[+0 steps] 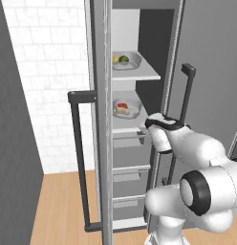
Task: Take the meat container that has the steak and place it on the second highest rack of the freezer. Then take the vegetable container that has the lemon wedge and lime and place it on the highest rack of the freezer.
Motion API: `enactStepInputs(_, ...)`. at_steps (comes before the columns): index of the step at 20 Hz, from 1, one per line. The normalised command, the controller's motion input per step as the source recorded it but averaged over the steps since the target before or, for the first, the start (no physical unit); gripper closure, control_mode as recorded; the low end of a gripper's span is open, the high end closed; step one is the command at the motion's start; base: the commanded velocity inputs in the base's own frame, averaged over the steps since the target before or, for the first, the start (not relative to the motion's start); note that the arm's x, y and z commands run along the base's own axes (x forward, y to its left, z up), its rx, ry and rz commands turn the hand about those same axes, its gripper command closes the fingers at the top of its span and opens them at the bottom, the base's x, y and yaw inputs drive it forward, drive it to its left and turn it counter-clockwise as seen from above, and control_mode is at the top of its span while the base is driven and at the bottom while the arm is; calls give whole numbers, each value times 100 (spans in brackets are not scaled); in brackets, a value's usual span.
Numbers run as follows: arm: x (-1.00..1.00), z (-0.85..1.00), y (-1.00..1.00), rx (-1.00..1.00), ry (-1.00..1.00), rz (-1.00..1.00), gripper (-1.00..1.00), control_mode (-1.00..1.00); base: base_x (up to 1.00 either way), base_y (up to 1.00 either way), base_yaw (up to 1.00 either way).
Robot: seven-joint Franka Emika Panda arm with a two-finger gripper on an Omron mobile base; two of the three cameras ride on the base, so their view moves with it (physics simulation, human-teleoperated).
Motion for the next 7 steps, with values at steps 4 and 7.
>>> enactStepInputs(4, -100, 100, -15, -53, 0, 57, -100, -100, 0, 0, 0)
enactStepInputs(7, -100, 100, 0, -43, 4, 59, -100, -100, 0, 0, 0)
